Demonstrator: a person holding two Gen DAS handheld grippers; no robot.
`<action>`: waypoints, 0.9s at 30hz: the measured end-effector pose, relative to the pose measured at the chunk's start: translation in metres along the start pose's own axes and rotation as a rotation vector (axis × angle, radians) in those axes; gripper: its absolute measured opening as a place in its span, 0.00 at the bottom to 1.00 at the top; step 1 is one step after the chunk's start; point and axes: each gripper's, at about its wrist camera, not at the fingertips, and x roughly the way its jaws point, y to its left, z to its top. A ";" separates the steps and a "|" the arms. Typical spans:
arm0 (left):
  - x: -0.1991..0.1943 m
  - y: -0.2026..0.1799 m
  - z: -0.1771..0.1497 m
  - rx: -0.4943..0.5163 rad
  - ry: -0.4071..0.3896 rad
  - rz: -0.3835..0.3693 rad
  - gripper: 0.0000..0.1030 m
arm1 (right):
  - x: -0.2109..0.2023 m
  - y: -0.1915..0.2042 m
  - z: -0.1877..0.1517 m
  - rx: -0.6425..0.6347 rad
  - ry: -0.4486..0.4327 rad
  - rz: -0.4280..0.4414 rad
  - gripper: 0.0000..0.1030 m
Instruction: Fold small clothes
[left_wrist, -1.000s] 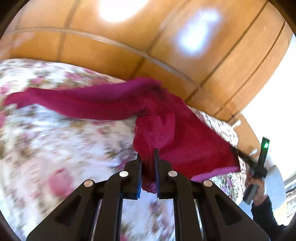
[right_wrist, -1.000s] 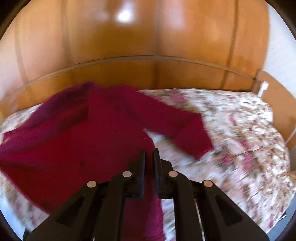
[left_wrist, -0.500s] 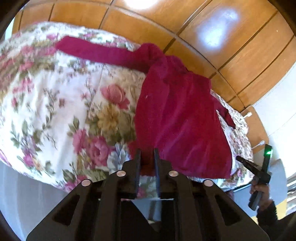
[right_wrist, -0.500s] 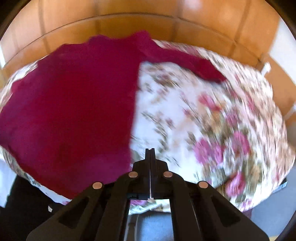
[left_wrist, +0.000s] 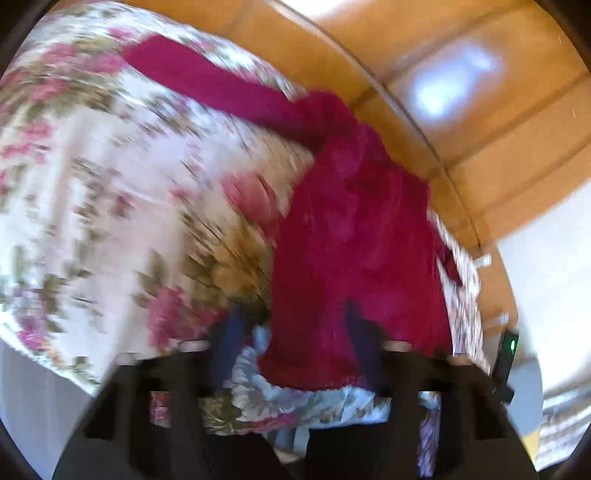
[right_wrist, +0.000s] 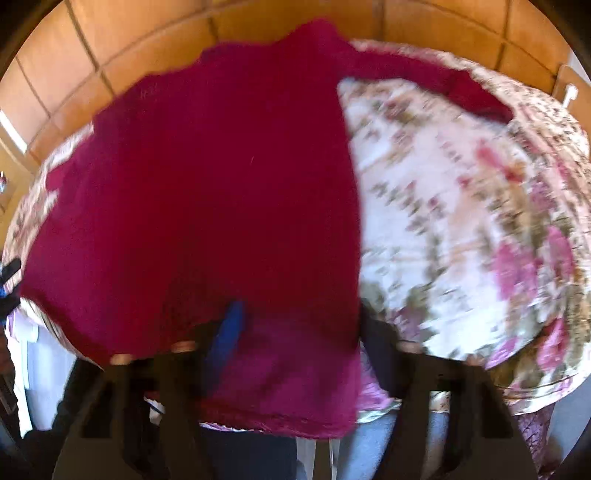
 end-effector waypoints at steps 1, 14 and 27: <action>0.004 -0.003 -0.003 0.018 0.015 0.011 0.12 | -0.003 0.004 0.000 -0.023 -0.008 0.004 0.09; 0.001 -0.023 -0.047 0.070 0.127 0.045 0.21 | -0.027 -0.023 0.000 -0.088 -0.003 -0.172 0.16; -0.060 0.040 0.101 -0.018 -0.332 0.481 0.56 | -0.057 0.012 0.046 -0.056 -0.203 -0.152 0.73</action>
